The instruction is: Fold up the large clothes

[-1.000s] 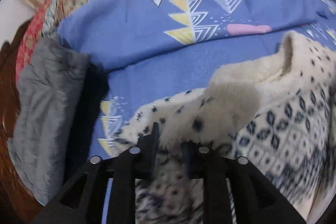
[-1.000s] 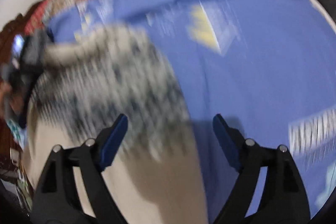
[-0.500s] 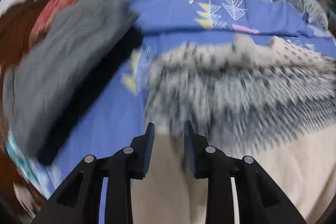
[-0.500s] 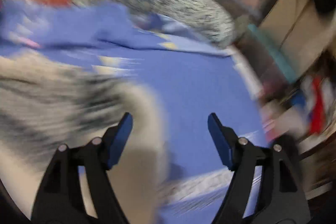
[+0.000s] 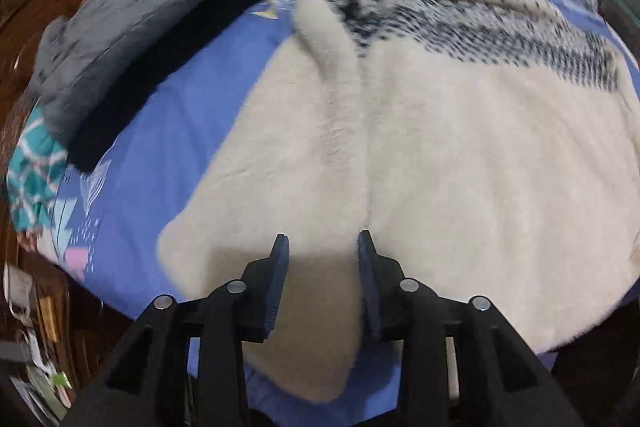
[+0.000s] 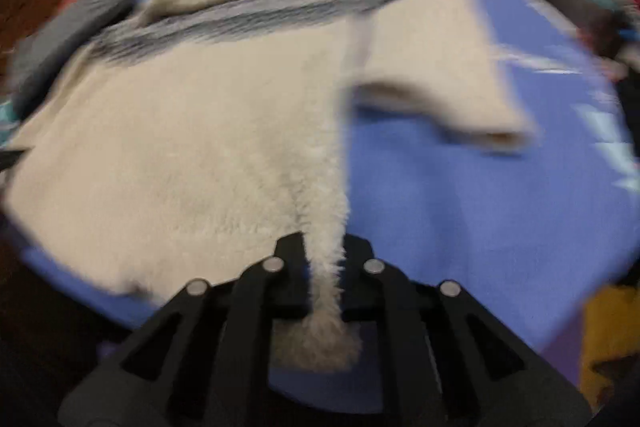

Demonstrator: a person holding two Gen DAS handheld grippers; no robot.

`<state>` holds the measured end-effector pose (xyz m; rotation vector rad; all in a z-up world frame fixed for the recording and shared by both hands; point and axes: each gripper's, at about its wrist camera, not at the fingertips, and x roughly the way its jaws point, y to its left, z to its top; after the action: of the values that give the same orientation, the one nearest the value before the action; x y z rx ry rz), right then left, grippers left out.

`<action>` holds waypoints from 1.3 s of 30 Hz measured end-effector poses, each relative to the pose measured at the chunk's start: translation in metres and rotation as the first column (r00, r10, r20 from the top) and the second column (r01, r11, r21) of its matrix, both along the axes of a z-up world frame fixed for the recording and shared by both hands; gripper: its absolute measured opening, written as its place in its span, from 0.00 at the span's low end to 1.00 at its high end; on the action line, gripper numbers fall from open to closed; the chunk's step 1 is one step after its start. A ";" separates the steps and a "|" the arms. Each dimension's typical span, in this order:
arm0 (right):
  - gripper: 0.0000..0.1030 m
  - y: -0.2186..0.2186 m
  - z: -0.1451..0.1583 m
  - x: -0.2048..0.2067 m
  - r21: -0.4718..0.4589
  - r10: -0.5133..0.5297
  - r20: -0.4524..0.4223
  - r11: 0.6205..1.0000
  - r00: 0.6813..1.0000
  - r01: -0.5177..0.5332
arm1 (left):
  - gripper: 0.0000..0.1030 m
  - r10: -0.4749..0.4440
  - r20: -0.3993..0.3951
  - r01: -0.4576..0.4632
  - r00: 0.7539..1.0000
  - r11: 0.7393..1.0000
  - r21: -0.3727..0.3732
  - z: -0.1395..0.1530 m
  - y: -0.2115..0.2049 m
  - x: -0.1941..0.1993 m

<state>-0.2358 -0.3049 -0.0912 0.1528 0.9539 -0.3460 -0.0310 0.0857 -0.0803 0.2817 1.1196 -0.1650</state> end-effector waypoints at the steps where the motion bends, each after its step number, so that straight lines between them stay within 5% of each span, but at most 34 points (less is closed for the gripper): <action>1: 0.06 -0.005 0.005 0.001 -0.036 0.001 0.000 0.999 1.000 -0.001 | 0.56 0.024 0.005 -0.024 1.000 1.000 -0.015 0.004 0.010 0.000; 2: 0.10 -0.005 0.012 0.000 -0.071 0.000 -0.007 0.997 1.000 -0.001 | 0.56 0.050 0.012 -0.050 0.999 0.998 -0.028 0.008 0.023 -0.001; 4: 0.52 -0.004 0.027 -0.002 -0.128 -0.030 0.004 0.991 1.000 0.030 | 0.56 0.121 0.023 -0.120 0.992 0.991 -0.062 0.016 0.059 -0.004; 5: 0.65 0.001 0.039 -0.007 -0.158 -0.040 0.045 0.986 0.998 0.047 | 0.56 0.152 0.027 -0.150 0.988 0.986 -0.076 0.018 0.075 -0.006; 8: 0.66 0.020 0.078 -0.008 -0.127 -0.016 0.178 0.991 0.984 0.039 | 0.56 0.220 0.032 -0.216 0.975 0.970 -0.110 0.020 0.111 -0.013; 11: 0.67 0.077 0.106 0.024 -0.032 0.212 0.225 0.977 0.951 -0.210 | 0.56 0.278 0.015 -0.272 0.961 0.949 -0.162 0.015 0.143 -0.018; 13: 0.67 0.133 0.109 0.050 0.028 0.413 0.219 0.903 0.884 -0.429 | 0.56 0.262 0.006 -0.254 0.965 0.942 -0.220 0.015 0.146 -0.018; 15: 0.68 0.211 0.101 0.072 0.047 0.628 0.183 0.763 0.757 -0.645 | 0.56 0.229 0.019 -0.217 0.973 0.943 -0.251 0.018 0.144 -0.019; 18: 0.73 0.297 0.067 0.094 0.027 0.805 0.079 0.588 0.588 -0.808 | 0.56 0.182 0.029 -0.165 0.983 0.940 -0.297 0.022 0.136 -0.021; 19: 0.73 0.319 0.049 0.101 -0.033 0.832 0.011 0.554 0.554 -0.832 | 0.56 0.164 0.026 -0.148 0.986 0.937 -0.315 0.022 0.134 -0.021; 20: 0.64 0.329 0.035 0.109 -0.096 0.834 -0.051 0.544 0.550 -0.833 | 0.56 0.151 0.025 -0.135 0.988 0.936 -0.325 0.023 0.132 -0.022; 22: 0.11 0.333 0.012 0.129 -0.144 0.805 -0.170 0.550 0.569 -0.822 | 0.56 0.130 0.035 -0.110 0.991 0.934 -0.341 0.024 0.130 -0.025; 23: 0.11 0.313 0.017 0.142 -0.028 0.778 -0.123 0.618 0.616 -0.786 | 0.56 0.125 0.036 -0.104 0.992 0.932 -0.348 0.024 0.130 -0.026; 24: 0.11 0.278 0.037 0.151 0.194 0.730 0.037 0.665 0.683 -0.721 | 0.56 0.117 0.038 -0.095 0.992 0.927 -0.363 0.025 0.133 -0.027; 25: 0.11 0.260 0.048 0.155 0.297 0.683 0.125 0.666 0.719 -0.684 | 0.56 0.112 0.041 -0.089 0.993 0.923 -0.374 0.025 0.136 -0.028; 27: 0.11 0.196 0.077 0.156 0.511 0.498 0.344 0.612 0.796 -0.603 | 0.56 0.109 0.047 -0.082 0.993 0.916 -0.393 0.025 0.144 -0.028; 29: 0.13 0.156 0.081 0.155 0.680 0.373 0.442 0.454 0.816 -0.576 | 0.56 0.111 0.044 -0.082 0.993 0.906 -0.415 0.024 0.151 -0.025; 31: 0.24 0.166 0.064 0.163 0.760 0.390 0.406 0.357 0.826 -0.543 | 0.56 0.105 0.036 -0.077 0.994 0.888 -0.454 0.023 0.159 -0.019; 32: 0.45 0.178 0.054 0.164 0.772 0.427 0.373 0.350 0.824 -0.531 | 0.56 0.105 0.035 -0.077 0.994 0.883 -0.462 0.022 0.161 -0.015; 34: 0.72 0.220 0.023 0.171 0.743 0.568 0.242 0.412 0.786 -0.527 | 0.56 0.125 0.039 -0.093 0.991 0.883 -0.460 0.021 0.166 -0.007; 36: 0.71 0.254 -0.002 0.174 0.653 0.678 0.086 0.515 0.730 -0.555 | 0.56 0.150 0.037 -0.116 0.988 0.877 -0.466 0.020 0.173 -0.002; 37: 0.67 0.259 -0.007 0.176 0.608 0.685 0.033 0.564 0.728 -0.558 | 0.56 0.162 0.037 -0.126 0.986 0.873 -0.472 0.020 0.177 -0.001; 39: 0.67 0.249 0.010 0.178 0.584 0.654 0.077 0.582 0.753 -0.565 | 0.56 0.184 0.036 -0.143 0.982 0.860 -0.490 0.019 0.188 -0.003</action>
<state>-0.0580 -0.0562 -0.0810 0.3426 1.1770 0.6168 -0.0336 0.2739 -0.0615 -0.2574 0.9777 -0.2755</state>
